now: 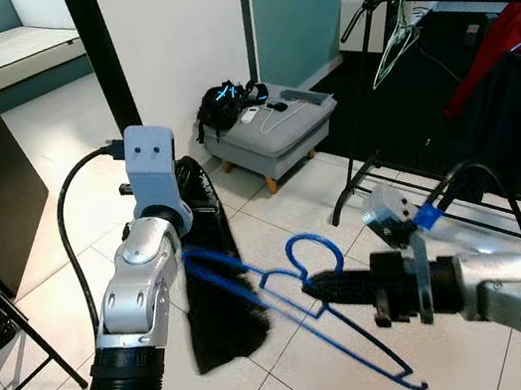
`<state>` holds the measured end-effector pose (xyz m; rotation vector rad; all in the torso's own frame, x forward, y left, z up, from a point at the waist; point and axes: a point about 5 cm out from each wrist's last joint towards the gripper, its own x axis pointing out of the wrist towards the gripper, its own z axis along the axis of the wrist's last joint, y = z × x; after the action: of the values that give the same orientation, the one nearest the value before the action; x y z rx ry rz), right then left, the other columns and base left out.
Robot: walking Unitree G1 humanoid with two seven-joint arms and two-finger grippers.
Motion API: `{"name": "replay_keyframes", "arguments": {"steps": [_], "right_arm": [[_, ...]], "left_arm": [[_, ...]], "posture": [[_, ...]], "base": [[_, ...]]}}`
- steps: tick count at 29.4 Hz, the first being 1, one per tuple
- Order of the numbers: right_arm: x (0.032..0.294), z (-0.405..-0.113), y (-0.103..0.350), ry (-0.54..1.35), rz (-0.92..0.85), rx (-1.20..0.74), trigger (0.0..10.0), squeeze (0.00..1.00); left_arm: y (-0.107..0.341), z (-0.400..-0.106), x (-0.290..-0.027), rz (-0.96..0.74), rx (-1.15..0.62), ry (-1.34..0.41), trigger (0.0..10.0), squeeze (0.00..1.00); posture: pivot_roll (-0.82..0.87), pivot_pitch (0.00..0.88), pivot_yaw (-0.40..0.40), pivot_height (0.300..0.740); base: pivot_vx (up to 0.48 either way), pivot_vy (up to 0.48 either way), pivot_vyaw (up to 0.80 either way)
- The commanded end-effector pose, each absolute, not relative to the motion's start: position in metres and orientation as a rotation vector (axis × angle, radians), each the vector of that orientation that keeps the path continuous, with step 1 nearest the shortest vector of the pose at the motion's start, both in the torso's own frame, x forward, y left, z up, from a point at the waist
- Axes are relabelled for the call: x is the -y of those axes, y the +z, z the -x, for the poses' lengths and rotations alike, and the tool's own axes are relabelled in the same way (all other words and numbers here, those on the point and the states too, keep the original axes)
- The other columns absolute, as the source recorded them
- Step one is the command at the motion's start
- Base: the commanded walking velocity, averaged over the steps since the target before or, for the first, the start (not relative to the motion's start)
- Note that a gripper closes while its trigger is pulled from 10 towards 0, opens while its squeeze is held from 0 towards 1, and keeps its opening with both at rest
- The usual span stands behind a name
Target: Hang hanger
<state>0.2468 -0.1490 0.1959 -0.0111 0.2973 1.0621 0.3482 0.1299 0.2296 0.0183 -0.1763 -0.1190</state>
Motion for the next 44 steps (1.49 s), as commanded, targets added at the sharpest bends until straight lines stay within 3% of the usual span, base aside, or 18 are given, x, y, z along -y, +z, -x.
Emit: {"name": "replay_keyframes", "arguments": {"steps": [1, 12, 17, 29, 44], "right_arm": [[0.151, -0.250, 0.199, 1.033, 0.027, -0.277, 10.0, 0.00], [0.178, -0.221, 0.206, 1.136, 0.031, -0.350, 10.0, 0.00], [0.190, -0.222, 0.207, 1.077, 0.042, -0.352, 10.0, 0.00], [0.181, -0.237, 0.200, 1.018, 0.062, -0.332, 10.0, 0.00], [0.182, -0.228, 0.202, 1.073, 0.065, -0.371, 10.0, 0.00]], "left_arm": [[0.239, -0.346, -0.131, -0.018, 0.214, -0.111, 10.0, 0.00], [0.237, -0.346, -0.131, -0.015, 0.208, -0.110, 10.0, 0.00], [0.237, -0.346, -0.129, -0.009, 0.208, -0.118, 10.0, 0.00], [0.239, -0.346, -0.126, -0.012, 0.213, -0.131, 10.0, 0.00], [0.235, -0.345, -0.125, -0.011, 0.204, -0.132, 10.0, 0.00]], "posture": [[-0.02, 0.011, 0.033, 0.735], [-0.03, 0.018, 0.033, 0.735], [-0.03, 0.015, 0.038, 0.735], [-0.02, 0.005, 0.034, 0.735], [-0.03, 0.016, 0.033, 0.735]], "base": [[0.000, 0.000, 0.00], [0.000, 0.000, 0.00], [0.000, 0.000, 0.00], [0.000, 0.000, 0.00], [0.000, 0.000, 0.00]]}}
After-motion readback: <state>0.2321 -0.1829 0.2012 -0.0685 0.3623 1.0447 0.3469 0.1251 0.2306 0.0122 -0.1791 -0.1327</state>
